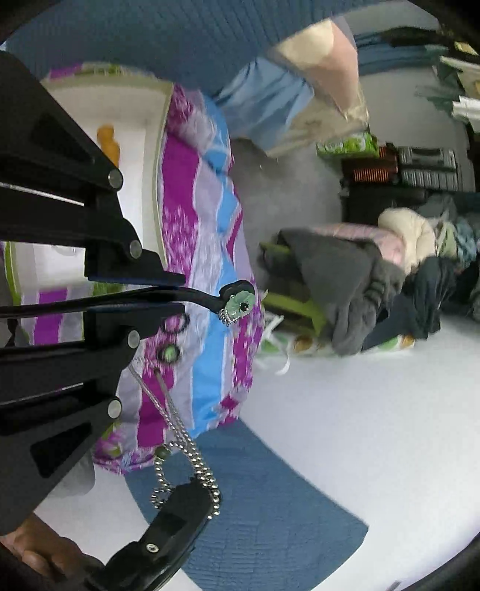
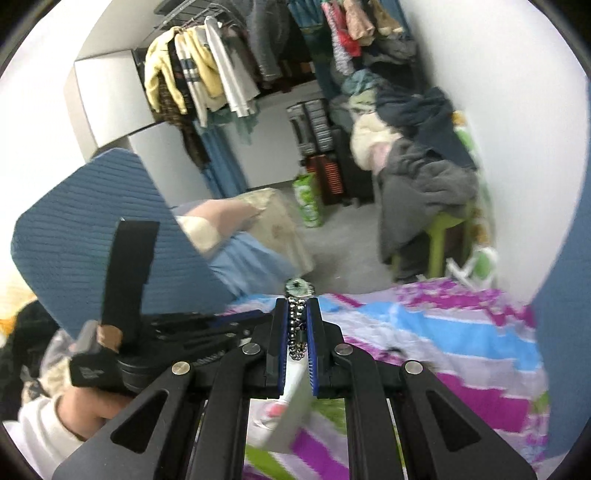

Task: Organize jewelry
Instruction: 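Carry the cord pendant and bead chain with both tools over the white box, then open both tools to drop the pendant and chain into the box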

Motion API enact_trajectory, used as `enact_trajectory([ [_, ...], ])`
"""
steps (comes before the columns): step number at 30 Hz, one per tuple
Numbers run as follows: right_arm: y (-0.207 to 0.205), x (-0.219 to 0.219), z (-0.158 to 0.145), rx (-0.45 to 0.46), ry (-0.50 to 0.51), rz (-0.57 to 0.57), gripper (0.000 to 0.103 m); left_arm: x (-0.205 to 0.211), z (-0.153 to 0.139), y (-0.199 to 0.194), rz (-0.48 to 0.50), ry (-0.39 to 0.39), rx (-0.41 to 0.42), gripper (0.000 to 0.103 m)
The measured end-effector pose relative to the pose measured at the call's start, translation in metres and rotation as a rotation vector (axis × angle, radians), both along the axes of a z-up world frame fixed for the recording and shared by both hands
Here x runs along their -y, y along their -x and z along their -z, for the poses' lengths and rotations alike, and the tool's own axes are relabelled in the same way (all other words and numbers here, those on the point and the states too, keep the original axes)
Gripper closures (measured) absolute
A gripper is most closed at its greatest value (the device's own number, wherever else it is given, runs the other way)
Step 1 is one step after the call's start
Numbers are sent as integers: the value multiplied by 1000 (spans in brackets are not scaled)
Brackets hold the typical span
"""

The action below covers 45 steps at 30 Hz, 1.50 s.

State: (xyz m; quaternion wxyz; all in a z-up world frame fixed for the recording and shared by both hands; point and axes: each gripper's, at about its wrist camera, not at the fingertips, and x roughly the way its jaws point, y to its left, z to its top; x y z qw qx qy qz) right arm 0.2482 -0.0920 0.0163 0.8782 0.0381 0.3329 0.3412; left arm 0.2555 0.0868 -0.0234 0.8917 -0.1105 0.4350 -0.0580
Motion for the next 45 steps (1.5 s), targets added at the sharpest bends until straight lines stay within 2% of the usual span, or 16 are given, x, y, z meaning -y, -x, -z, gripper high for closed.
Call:
enact_trajectory([
  [4,4,-43,16,-22,44,-54,96,-32,20,11,-52,7,-16,95],
  [11,13,-89,75,-94,145,-102,96,-72,71,33,-114,35,-94,95],
  [18,21,-100,123,-132,247,-96,96,-86,102,53,-130,29,-139,95],
  [24,22,-99,143,-150,282,-65,95,-94,115,64,-145,44,-151,96],
  [30,21,-98,148,-164,272,-61,93,-94,109,67,-144,68,-126,96],
  [33,19,-94,136,-157,232,-70,70,-90,100,65,-142,76,-104,93],
  [34,19,-91,131,-144,223,-72,67,-88,96,64,-142,88,-99,89],
  [36,19,-86,120,-117,221,-70,67,-83,89,61,-133,123,-67,64],
  [37,19,-79,114,-98,215,-65,67,-80,86,60,-132,129,-55,61],
  [41,16,-42,97,-49,184,-18,67,-52,78,50,-86,166,-19,60],
  [45,7,8,96,-31,175,70,67,-17,75,40,-40,175,0,60],
])
